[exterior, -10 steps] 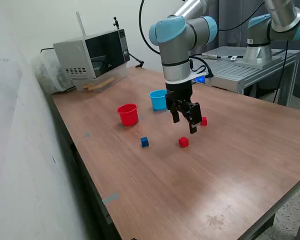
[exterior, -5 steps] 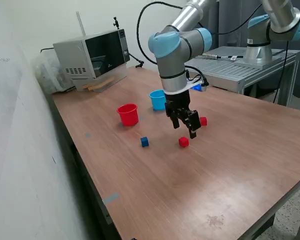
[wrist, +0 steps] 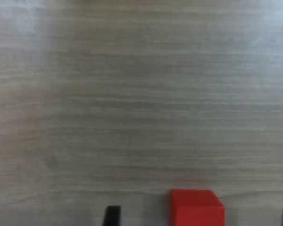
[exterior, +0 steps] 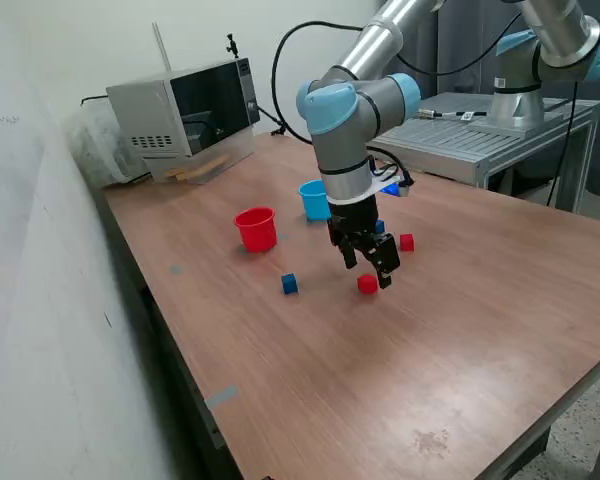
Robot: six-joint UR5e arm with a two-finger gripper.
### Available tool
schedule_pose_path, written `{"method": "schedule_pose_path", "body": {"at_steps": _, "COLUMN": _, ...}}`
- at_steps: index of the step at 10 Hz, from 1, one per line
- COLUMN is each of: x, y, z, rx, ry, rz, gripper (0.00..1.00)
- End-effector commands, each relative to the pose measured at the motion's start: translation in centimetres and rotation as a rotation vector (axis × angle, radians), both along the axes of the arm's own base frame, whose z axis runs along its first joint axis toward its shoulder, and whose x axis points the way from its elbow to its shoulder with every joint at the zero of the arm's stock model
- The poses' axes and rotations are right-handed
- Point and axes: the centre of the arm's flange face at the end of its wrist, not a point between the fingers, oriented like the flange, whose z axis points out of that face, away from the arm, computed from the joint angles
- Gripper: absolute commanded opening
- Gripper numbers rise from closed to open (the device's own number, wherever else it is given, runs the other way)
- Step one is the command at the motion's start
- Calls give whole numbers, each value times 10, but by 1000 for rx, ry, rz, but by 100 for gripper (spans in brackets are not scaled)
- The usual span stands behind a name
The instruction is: Place red objects in the red bin, and blue objects in the blue bin.
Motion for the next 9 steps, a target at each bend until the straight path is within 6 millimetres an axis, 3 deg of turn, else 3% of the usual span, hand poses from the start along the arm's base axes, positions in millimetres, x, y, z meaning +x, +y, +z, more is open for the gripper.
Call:
{"method": "schedule_pose_path", "body": {"at_steps": 1, "x": -2, "y": -1, "z": -8, "rx": -1, "ry": 14, "rz": 12, "gripper": 0}}
{"method": "schedule_pose_path", "body": {"at_steps": 7, "x": -6, "y": -2, "z": 1, "rx": 12, "ry": 44, "rz": 43, "gripper": 0}}
{"method": "schedule_pose_path", "body": {"at_steps": 8, "x": -8, "y": 8, "z": 20, "rx": 65, "ry": 71, "rz": 42, "gripper": 0}}
{"method": "schedule_pose_path", "body": {"at_steps": 9, "x": -9, "y": 31, "z": 48, "rx": 159, "ry": 106, "rz": 26, "gripper": 0}}
